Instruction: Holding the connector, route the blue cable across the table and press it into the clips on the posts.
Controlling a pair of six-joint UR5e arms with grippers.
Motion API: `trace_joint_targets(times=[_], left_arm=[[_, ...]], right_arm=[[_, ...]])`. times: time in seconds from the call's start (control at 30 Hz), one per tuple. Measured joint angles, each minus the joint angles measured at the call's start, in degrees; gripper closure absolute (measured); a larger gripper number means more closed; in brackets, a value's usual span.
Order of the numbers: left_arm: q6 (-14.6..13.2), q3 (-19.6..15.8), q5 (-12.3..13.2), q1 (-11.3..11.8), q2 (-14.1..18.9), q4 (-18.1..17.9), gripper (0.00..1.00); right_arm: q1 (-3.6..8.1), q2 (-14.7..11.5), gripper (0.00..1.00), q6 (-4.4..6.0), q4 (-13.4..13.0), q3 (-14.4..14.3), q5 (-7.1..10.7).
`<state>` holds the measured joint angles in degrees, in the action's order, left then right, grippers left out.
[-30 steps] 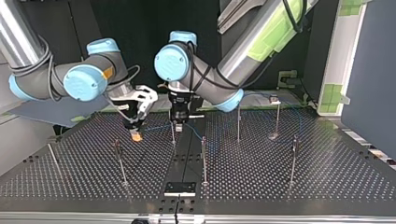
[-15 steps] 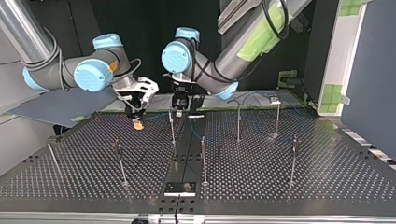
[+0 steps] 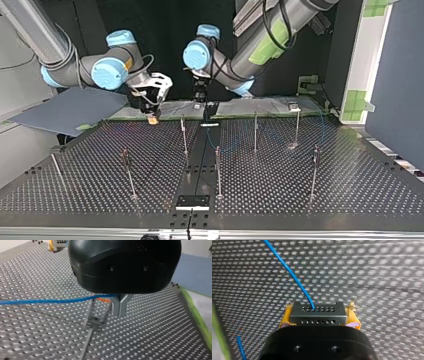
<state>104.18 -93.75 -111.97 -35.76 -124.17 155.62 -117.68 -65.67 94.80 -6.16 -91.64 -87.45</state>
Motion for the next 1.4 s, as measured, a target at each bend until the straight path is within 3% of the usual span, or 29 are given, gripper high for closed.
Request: trace_joint_targets(times=[0.23,0.57,0.87,1.4], left_arm=[[0.5,-1.9,2.0,0.3,-0.2,-3.7,1.0],[1.2,0.4,4.3,0.9,-1.0,-8.0,1.0],[1.5,4.0,4.5,2.5,-4.2,-7.9,1.0],[1.4,8.9,7.0,5.8,-7.0,-6.0,1.0]], right_arm=[[0.41,2.5,1.0,-0.14,-0.3,-0.8,0.65],[1.84,3.0,1.0,0.44,-2.1,-0.9,1.53],[2.94,3.8,1.0,0.98,-5.0,-0.9,3.69],[4.96,5.6,1.0,1.43,-7.5,-0.5,5.61]])
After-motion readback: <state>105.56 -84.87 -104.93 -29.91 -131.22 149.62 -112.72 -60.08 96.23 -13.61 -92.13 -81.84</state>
